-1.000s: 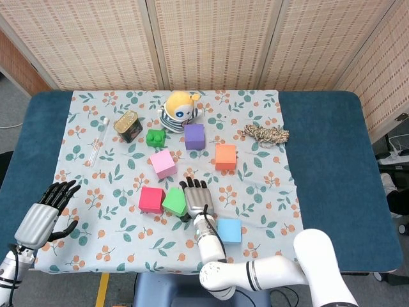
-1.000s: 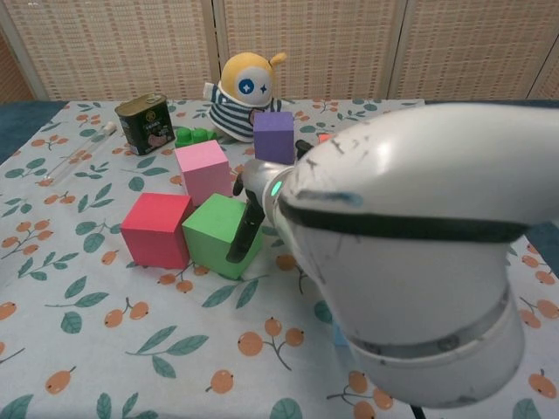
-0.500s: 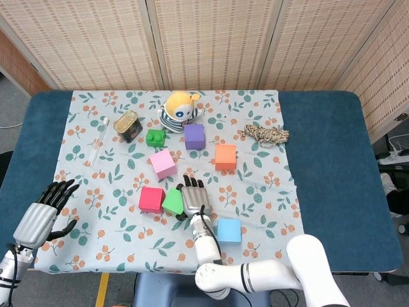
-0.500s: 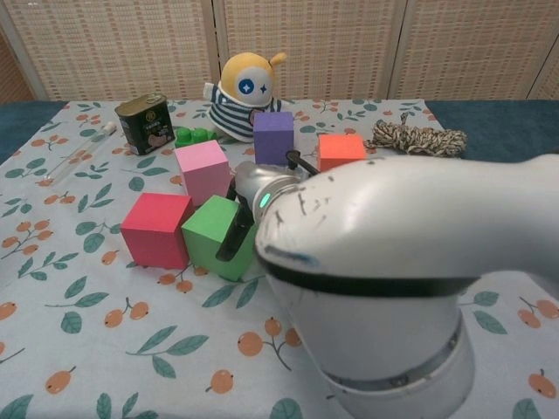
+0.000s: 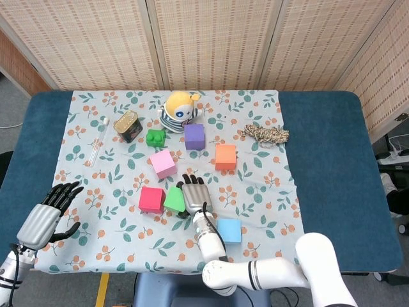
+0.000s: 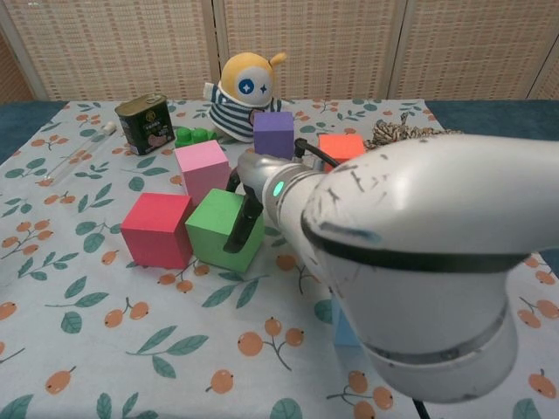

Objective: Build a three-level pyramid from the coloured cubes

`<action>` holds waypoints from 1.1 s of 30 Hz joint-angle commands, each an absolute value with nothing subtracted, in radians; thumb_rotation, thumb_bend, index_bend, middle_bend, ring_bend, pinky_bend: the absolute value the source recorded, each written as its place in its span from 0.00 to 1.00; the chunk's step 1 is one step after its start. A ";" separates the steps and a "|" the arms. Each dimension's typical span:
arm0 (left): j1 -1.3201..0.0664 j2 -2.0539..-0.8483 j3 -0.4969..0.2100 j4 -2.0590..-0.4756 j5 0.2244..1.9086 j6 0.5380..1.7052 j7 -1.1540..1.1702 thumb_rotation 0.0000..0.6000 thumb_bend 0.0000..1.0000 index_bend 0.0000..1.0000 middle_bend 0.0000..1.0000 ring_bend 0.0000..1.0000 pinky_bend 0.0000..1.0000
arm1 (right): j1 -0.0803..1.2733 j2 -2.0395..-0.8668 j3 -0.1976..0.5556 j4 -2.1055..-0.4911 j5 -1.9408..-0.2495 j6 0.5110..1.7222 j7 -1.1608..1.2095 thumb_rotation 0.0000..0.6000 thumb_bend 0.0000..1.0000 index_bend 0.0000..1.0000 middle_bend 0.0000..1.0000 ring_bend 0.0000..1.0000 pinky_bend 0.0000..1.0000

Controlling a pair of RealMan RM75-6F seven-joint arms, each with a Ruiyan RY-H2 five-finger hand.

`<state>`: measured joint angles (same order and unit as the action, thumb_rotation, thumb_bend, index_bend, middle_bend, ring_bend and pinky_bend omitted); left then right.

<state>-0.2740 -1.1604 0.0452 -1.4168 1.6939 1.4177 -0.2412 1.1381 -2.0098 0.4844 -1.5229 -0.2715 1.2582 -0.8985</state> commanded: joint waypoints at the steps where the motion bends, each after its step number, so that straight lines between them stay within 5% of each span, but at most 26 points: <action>1: -0.276 -1.163 0.047 -1.414 1.689 1.412 -0.228 1.00 0.35 0.00 0.00 0.00 0.07 | 1.125 -1.987 0.476 -1.548 -0.268 1.232 -0.901 1.00 0.41 0.42 0.06 0.00 0.09; 21: -0.278 -1.170 0.037 -1.415 1.659 1.395 -0.204 1.00 0.35 0.00 0.00 0.00 0.07 | 1.134 -1.988 0.441 -1.511 -0.288 1.146 -0.856 1.00 0.41 0.35 0.07 0.00 0.09; 33: -0.277 -1.168 0.038 -1.416 1.663 1.401 -0.206 1.00 0.35 0.00 0.00 0.00 0.07 | 1.145 -1.987 0.431 -1.505 -0.289 1.168 -0.871 1.00 0.41 0.12 0.06 0.00 0.10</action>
